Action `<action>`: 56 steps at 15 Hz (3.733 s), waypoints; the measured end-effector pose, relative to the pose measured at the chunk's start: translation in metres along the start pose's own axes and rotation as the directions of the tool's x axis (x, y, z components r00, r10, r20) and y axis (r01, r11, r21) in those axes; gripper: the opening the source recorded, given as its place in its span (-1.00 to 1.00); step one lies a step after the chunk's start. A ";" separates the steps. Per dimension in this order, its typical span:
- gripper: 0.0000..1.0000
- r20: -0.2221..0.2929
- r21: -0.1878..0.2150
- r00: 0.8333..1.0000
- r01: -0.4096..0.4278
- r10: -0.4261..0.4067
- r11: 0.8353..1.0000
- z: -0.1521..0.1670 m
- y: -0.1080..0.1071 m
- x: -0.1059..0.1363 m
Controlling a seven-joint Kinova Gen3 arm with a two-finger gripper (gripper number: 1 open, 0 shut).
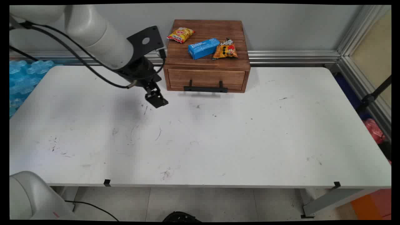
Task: Open the drawer
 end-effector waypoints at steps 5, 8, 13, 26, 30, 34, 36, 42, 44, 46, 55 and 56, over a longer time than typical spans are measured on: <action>1.00 -0.033 0.026 0.999 -0.006 0.007 1.000 0.016 -0.003 0.019; 1.00 -0.055 0.040 0.998 -0.017 0.019 0.999 0.029 -0.005 0.028; 1.00 -0.104 0.092 0.991 -0.072 0.081 0.993 0.053 -0.010 0.040; 1.00 -0.145 0.162 0.971 -0.165 0.189 0.973 0.114 -0.024 0.032; 1.00 -0.164 0.158 0.968 -0.165 0.191 0.973 0.130 -0.022 0.034; 1.00 -0.184 0.157 0.964 -0.163 0.191 0.974 0.146 -0.019 0.037; 1.00 -0.191 0.160 0.963 -0.159 0.188 0.974 0.154 -0.019 0.038; 1.00 -0.209 0.165 0.962 -0.141 0.174 0.976 0.176 -0.018 0.039; 1.00 -0.215 0.162 0.962 -0.136 0.170 0.977 0.181 -0.017 0.039; 1.00 -0.222 0.155 0.961 -0.131 0.164 0.979 0.186 -0.015 0.040; 1.00 -0.239 0.112 0.964 -0.091 0.115 0.990 0.200 -0.005 0.039; 1.00 -0.240 0.106 0.965 -0.084 0.107 0.991 0.201 -0.003 0.038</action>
